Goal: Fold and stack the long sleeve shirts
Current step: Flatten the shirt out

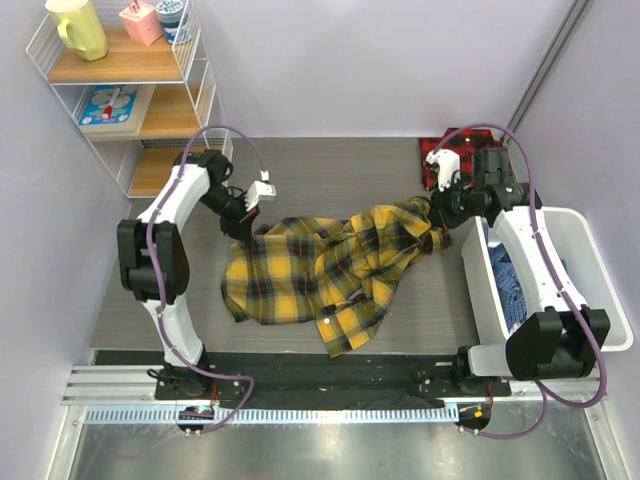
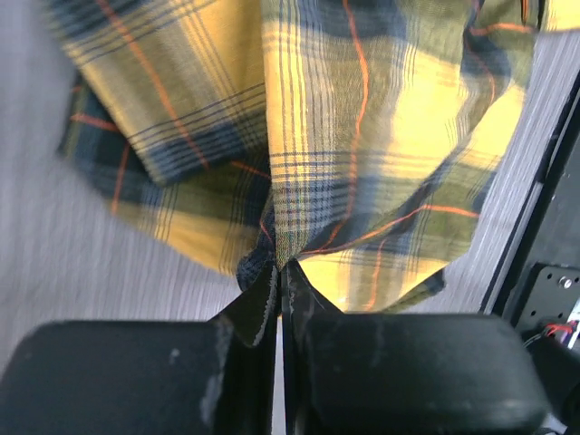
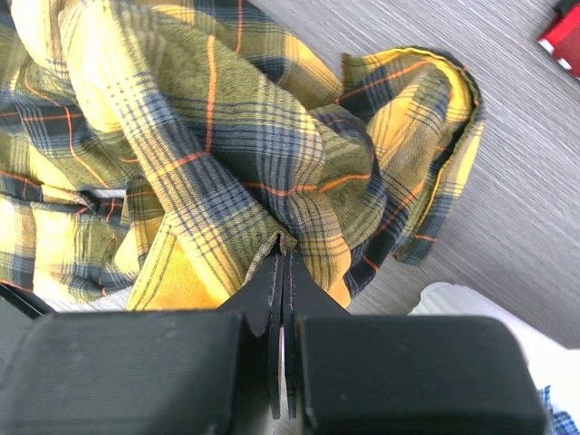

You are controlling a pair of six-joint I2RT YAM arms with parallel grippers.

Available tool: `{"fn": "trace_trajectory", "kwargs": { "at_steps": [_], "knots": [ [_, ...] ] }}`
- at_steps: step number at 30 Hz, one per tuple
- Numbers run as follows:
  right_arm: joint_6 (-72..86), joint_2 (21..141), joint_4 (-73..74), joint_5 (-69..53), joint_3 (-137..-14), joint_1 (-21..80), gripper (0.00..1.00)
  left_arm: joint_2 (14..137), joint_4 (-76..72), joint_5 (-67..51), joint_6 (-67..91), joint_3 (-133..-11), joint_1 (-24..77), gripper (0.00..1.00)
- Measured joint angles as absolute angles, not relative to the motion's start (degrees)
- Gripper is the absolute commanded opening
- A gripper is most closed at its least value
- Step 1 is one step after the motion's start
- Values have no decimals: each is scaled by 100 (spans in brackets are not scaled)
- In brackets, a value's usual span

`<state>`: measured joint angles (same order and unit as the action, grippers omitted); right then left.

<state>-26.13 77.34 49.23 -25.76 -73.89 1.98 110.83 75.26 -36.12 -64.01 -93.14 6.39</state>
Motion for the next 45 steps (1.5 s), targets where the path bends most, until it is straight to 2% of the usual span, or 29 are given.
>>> {"fn": "trace_trajectory", "kwargs": {
  "at_steps": [7, 15, 18, 23, 28, 35, 45],
  "knots": [
    [-2123, 7675, 4766, -2530, -7791, 106, 1, 10471, 7210, -3496, -5223, -9588, 333, 0],
    [-950, 7712, 3691, -2305, -9336, 99, 1, 9970, 6069, -2536, -3568, -11065, 23, 0],
    [-716, 7699, 3328, -2200, -9572, 99, 1, 9356, 5784, -2191, -3446, -10969, 25, 0],
    [-497, 7686, 3199, -1990, -9577, -78, 1, 8237, 5094, -1527, -3256, -10138, 38, 0],
    [-191, 7686, 3024, -1811, -9712, -119, 1, 7992, 4440, -1107, -2764, -9957, -60, 0],
    [338, 7590, 2781, -1802, -10680, -119, 1, 7557, 3756, -840, -2200, -10049, -67, 0],
    [760, 6007, 2808, -1929, -11166, -119, 1, 5017, 2630, -434, -2145, -9574, -80, 0]
  ]
}}
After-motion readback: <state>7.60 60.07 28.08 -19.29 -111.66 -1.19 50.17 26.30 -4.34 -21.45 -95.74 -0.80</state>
